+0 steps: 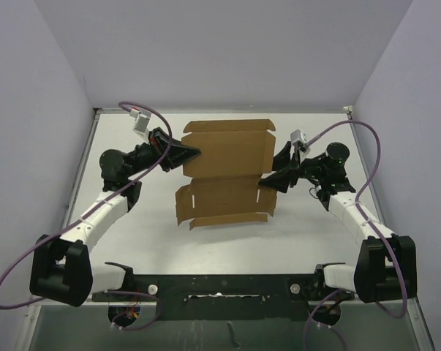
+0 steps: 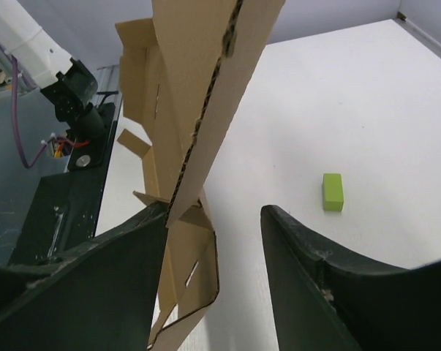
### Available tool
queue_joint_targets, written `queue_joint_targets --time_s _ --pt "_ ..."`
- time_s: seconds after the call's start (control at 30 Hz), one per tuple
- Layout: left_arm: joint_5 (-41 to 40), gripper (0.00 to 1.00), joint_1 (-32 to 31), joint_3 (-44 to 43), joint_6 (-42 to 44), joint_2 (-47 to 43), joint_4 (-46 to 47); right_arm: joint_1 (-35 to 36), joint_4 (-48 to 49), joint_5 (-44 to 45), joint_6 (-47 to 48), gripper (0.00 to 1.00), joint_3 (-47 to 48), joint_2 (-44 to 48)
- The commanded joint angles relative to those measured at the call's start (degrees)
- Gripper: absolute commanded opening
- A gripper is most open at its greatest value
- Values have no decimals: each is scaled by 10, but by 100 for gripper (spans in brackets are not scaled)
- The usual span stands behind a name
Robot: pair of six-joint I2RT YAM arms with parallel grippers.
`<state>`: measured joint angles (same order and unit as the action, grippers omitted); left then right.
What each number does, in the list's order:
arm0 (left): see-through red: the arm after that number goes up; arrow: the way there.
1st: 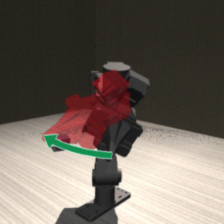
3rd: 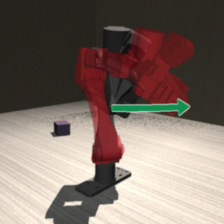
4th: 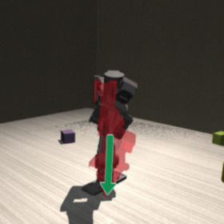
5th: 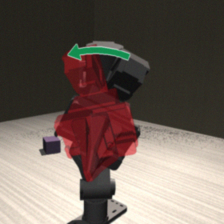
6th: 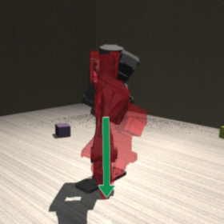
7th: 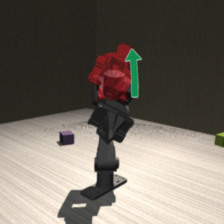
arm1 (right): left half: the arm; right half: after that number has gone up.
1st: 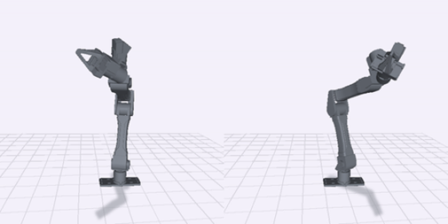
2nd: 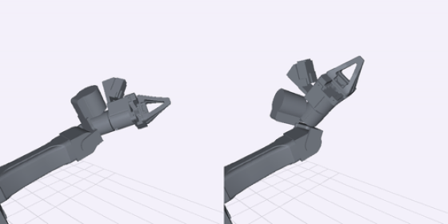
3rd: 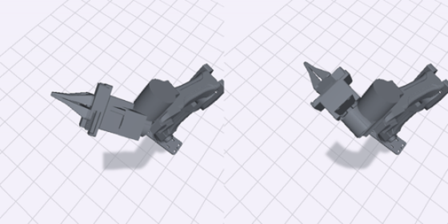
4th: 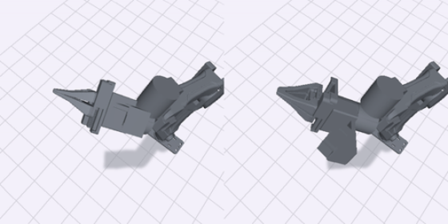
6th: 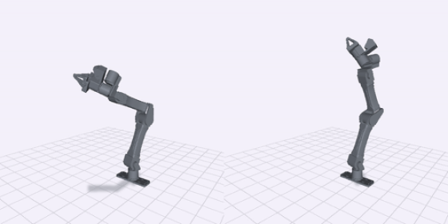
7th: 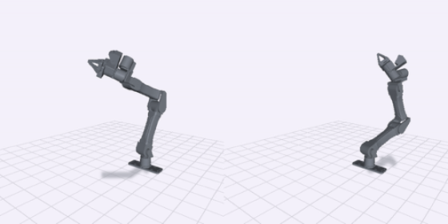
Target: Fold the paper box
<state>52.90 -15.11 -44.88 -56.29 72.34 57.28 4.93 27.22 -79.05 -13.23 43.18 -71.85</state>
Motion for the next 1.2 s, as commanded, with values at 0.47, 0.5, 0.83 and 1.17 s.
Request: queue_joint_targets --time_s 0.47,0.5,0.83,1.17 --pt "-7 0 -6 -13 -53 29 108 13 193 -16 -86 0 -32 -1" --pt "-7 0 -6 -13 -52 30 108 13 196 -17 -89 0 -32 0" --pt "29 0 21 -10 -5 34 103 -29 -262 -12 196 69 85 21" --pt "124 0 32 -24 -24 86 184 -57 -668 15 488 98 244 19"
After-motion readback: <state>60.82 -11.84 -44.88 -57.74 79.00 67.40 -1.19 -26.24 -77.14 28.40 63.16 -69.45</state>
